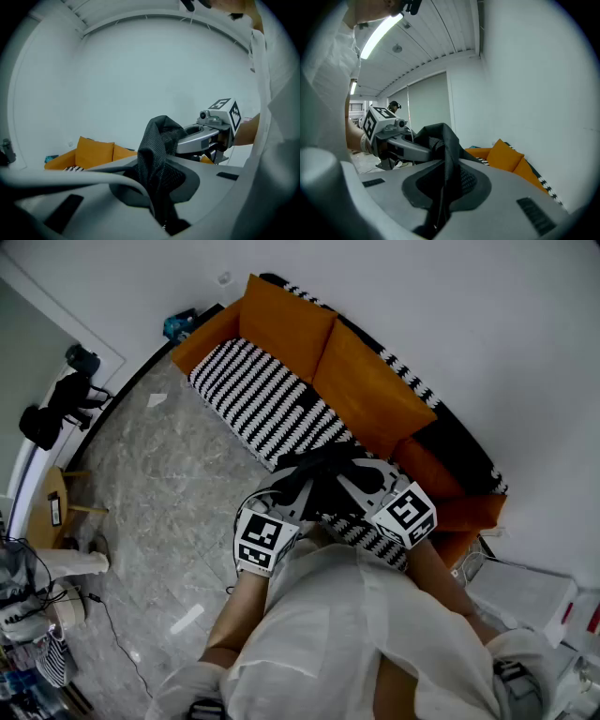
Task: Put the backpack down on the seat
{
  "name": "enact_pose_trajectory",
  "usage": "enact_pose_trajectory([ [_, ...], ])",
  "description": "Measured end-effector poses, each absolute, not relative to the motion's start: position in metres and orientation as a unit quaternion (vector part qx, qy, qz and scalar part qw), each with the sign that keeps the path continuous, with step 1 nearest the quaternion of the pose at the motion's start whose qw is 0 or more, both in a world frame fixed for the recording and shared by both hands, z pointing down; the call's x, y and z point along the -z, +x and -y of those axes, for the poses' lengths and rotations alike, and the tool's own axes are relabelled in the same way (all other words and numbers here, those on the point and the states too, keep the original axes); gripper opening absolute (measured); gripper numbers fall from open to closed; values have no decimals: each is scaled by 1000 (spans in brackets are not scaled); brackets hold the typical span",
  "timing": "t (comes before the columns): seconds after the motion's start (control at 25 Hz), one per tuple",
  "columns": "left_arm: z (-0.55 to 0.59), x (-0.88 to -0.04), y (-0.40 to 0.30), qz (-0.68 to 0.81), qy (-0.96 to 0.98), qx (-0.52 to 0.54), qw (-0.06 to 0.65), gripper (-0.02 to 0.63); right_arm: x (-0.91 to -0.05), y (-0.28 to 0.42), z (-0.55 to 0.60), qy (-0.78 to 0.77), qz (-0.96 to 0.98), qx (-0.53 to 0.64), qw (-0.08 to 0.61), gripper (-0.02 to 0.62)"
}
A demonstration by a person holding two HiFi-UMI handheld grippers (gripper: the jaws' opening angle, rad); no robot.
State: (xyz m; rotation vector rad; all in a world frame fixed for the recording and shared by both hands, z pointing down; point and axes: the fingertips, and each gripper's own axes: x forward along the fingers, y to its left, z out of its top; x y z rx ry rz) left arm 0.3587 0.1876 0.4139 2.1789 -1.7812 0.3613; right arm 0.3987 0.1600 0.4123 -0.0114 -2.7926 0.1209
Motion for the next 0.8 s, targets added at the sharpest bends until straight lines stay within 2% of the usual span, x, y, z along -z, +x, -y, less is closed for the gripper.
enact_pose_trajectory([
  [0.28, -206, -416, 332, 628, 753, -119, 155, 54, -415, 370, -177, -21, 984, -38, 173, 36],
  [0.8, -278, -411, 213, 670, 720, -119, 138, 54, -412, 247, -243, -95, 982, -58, 156, 38],
])
